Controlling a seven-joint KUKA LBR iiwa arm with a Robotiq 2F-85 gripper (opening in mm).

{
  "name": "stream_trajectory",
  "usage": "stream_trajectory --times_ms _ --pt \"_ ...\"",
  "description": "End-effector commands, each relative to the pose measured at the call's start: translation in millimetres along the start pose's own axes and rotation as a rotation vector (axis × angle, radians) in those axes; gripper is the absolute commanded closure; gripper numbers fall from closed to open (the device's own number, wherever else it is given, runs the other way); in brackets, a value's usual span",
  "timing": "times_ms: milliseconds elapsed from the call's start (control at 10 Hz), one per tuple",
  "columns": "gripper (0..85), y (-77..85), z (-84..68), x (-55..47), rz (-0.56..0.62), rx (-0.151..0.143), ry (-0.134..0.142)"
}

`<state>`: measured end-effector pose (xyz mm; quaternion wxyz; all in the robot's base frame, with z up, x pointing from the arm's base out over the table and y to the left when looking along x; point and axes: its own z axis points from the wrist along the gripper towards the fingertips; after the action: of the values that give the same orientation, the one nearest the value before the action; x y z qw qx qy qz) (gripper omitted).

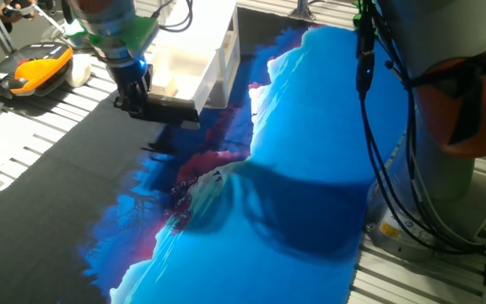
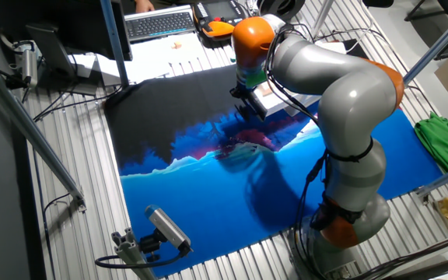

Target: Grasp the handle and open the drawer

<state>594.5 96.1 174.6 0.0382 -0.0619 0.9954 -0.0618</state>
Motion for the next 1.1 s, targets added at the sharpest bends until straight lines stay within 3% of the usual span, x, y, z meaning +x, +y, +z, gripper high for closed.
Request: stream_trajectory --times_ms 0,300,600,700,800,900,1000 --pt "68.0 0.1 0.1 0.2 0.004 -0.002 -0.001" --pt "68.0 0.4 -4.0 0.9 0.029 -0.027 -0.003" --pt "68.0 3.8 -10.8 0.8 0.045 -0.033 0.001" --pt "68.0 4.1 -13.1 0.5 0.06 -0.022 0.012" --pt "68.0 2.7 -15.5 0.3 0.057 -0.043 0.022" --pt "85.0 1.6 -17.0 0.0 0.048 -0.056 0.025" --pt "85.0 0.2 -18.8 0.0 0.045 -0.069 0.025"
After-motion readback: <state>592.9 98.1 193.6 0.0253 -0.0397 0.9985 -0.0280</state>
